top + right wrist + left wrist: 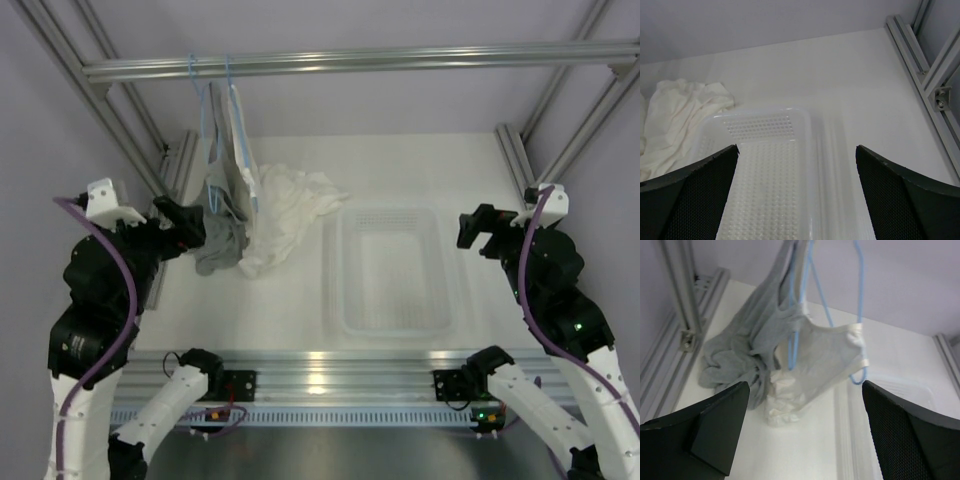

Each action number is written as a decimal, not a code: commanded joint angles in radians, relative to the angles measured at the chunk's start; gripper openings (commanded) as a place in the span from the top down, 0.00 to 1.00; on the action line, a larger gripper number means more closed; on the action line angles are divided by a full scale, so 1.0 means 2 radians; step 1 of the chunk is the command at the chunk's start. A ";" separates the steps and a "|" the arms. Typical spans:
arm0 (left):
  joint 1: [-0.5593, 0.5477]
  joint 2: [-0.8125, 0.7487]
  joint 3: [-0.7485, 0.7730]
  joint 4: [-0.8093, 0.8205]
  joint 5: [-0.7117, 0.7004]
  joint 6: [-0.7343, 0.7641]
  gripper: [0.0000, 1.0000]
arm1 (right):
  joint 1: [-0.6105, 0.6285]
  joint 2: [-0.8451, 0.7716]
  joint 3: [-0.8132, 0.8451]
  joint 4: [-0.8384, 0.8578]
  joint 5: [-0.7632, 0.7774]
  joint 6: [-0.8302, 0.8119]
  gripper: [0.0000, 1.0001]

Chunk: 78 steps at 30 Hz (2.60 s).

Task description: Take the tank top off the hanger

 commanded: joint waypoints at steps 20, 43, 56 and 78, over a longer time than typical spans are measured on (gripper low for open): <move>-0.111 0.478 0.499 -0.128 -0.135 0.051 0.26 | 0.008 0.029 0.002 0.006 -0.042 -0.010 0.01; -0.087 0.519 0.431 -0.084 -0.166 0.046 0.62 | 0.024 0.016 -0.007 0.007 -0.022 -0.018 0.01; -0.077 0.508 0.375 -0.086 -0.156 0.023 0.97 | 0.027 0.020 -0.010 0.007 -0.021 -0.019 0.01; -0.077 0.406 0.346 0.013 -0.075 0.077 1.00 | 0.028 0.023 -0.010 0.008 -0.029 -0.014 0.01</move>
